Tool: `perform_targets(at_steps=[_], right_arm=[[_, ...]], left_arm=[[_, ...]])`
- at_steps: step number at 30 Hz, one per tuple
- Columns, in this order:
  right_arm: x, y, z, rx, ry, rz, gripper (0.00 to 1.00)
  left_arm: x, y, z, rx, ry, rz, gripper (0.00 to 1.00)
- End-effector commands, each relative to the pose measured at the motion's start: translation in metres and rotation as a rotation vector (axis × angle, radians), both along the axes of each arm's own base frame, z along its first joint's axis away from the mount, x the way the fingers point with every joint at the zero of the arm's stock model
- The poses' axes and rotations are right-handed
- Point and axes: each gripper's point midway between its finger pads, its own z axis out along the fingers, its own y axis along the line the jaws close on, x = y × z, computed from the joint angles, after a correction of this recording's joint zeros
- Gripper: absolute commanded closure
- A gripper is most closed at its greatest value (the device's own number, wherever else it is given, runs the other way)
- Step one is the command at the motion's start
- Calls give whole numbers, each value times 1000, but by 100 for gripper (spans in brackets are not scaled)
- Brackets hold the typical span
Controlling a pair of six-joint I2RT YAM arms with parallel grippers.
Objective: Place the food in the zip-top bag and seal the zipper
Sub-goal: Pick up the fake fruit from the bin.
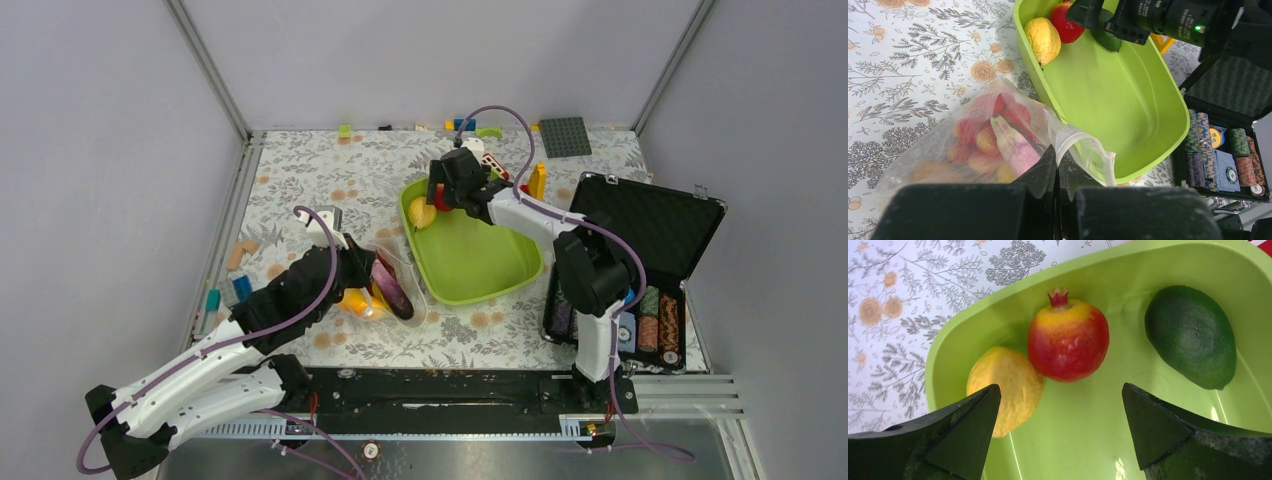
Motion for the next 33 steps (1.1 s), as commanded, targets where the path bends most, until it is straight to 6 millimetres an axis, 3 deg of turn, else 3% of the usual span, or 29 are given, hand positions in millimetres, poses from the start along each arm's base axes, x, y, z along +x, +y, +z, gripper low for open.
perform_targets(at_steps=[1, 10, 16, 21, 33], right_arm=[[25, -4, -2, 12, -6, -95, 0], [49, 0, -30, 91, 57, -164, 0], [59, 7, -37, 145, 92, -169, 0], [62, 9, -41, 163, 118, -164, 1], [55, 4, -49, 185, 152, -192, 12]], left_arm=[[7, 2, 22, -51, -61, 35, 100], [7, 2, 22, -49, -63, 36, 100], [9, 3, 20, -40, -61, 44, 100], [10, 4, 20, -36, -60, 52, 100], [11, 2, 18, -34, -52, 54, 100]])
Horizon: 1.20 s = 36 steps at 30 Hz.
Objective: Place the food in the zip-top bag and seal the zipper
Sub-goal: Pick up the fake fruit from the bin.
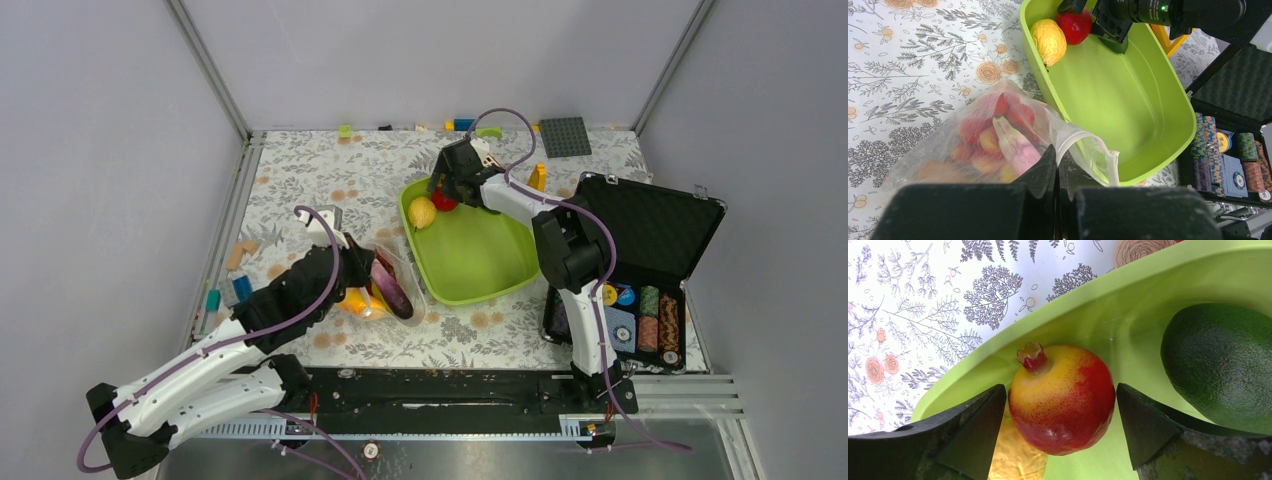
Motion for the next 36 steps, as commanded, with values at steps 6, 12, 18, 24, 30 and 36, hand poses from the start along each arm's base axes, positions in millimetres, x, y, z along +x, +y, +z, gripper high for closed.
perform_targets(at_steps=[6, 12, 18, 24, 30, 36], right_arm=[[3, -5, 5, 21, -5, -42, 26], [1, -7, 19, 31, -50, -31, 43], [-10, -21, 66, 52, -220, -3, 54], [-43, -31, 98, 78, -339, 96, 60], [-80, -34, 111, 132, -405, 193, 65], [-132, -18, 141, 281, -513, 394, 68]], left_arm=[[8, -3, 21, -55, -49, 25, 100], [9, -4, 25, -64, -50, 26, 100], [11, -10, 25, -51, -29, 20, 100], [15, -10, 17, -48, -5, 54, 100], [21, -9, 20, -26, -16, 80, 100], [29, -11, 25, 6, -31, 87, 100]])
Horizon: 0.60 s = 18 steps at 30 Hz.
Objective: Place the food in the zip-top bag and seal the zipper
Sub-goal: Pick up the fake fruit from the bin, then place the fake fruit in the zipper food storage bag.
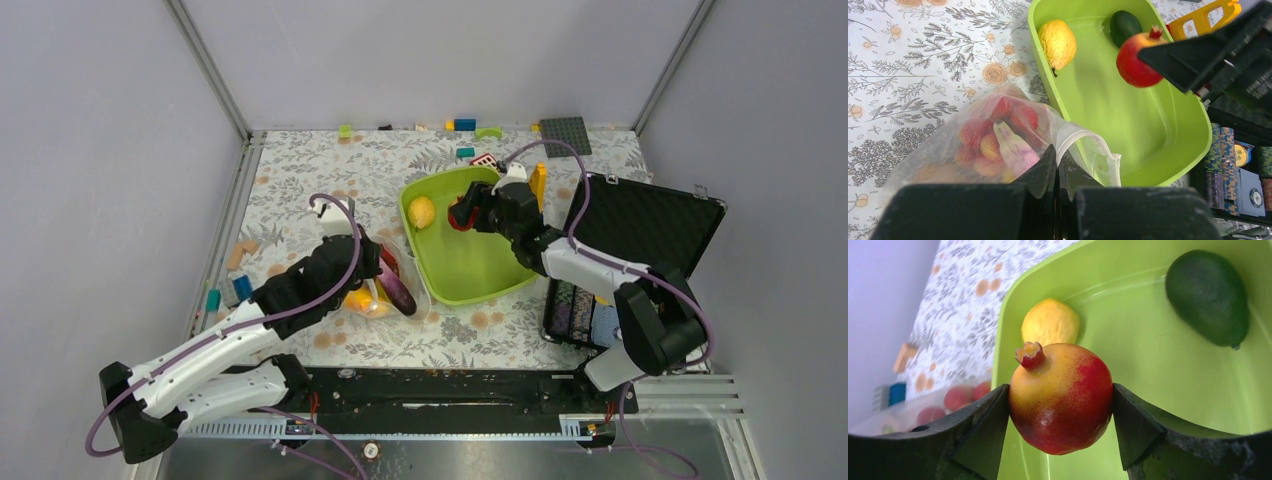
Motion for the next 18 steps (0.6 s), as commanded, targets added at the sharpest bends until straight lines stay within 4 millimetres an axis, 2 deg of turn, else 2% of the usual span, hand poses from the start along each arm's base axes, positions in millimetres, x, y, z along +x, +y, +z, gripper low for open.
perform_targets(at_steps=[1, 5, 9, 18], right_arm=[[-31, 21, 54, 119, -184, 197, 68], [-69, 30, 78, 145, -284, 368, 70], [-110, 40, 93, 202, -328, 536, 70], [-176, 68, 103, 265, -361, 764, 71]], left_arm=[[14, -2, 32, -28, -75, 38, 100], [17, -6, 30, -4, -64, 32, 100], [17, -13, 31, -1, -60, -1, 100], [19, -28, 27, 30, -41, -63, 100]])
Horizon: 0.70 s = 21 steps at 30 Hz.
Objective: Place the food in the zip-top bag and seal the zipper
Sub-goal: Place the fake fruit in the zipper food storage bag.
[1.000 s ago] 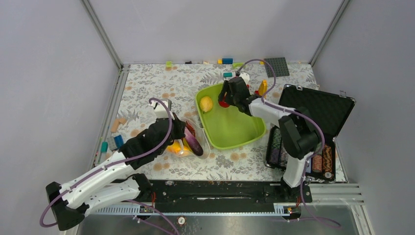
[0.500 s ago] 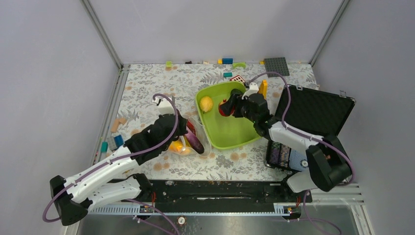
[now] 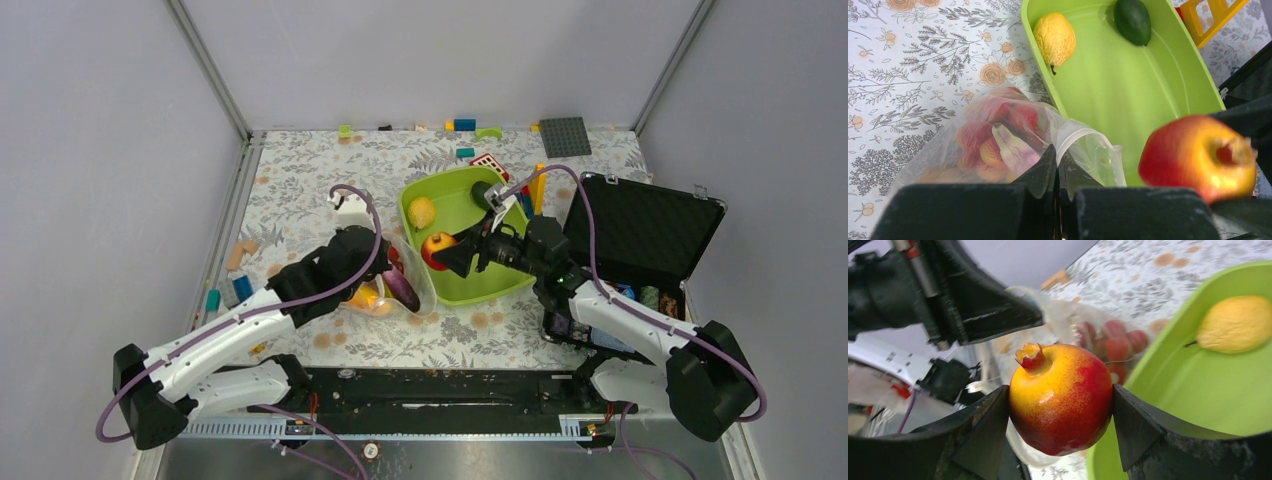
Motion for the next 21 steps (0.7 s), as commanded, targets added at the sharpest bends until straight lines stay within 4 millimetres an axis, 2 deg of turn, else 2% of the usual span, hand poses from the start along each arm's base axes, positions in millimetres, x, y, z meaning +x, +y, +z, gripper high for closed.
perform_targets(at_steps=[1, 7, 14, 21], right_arm=[[-40, 22, 23, 54, -92, 167, 71], [-57, 47, 28, 91, -83, 228, 71], [-45, 73, 14, 78, -10, 186, 71], [-53, 104, 11, 62, 15, 212, 69]], left_arm=[[7, -11, 31, -46, -58, -31, 100], [1, -10, 32, -70, -67, -49, 100], [-5, -10, 28, -89, -62, -69, 100], [-9, -13, 27, -105, -56, -99, 100]])
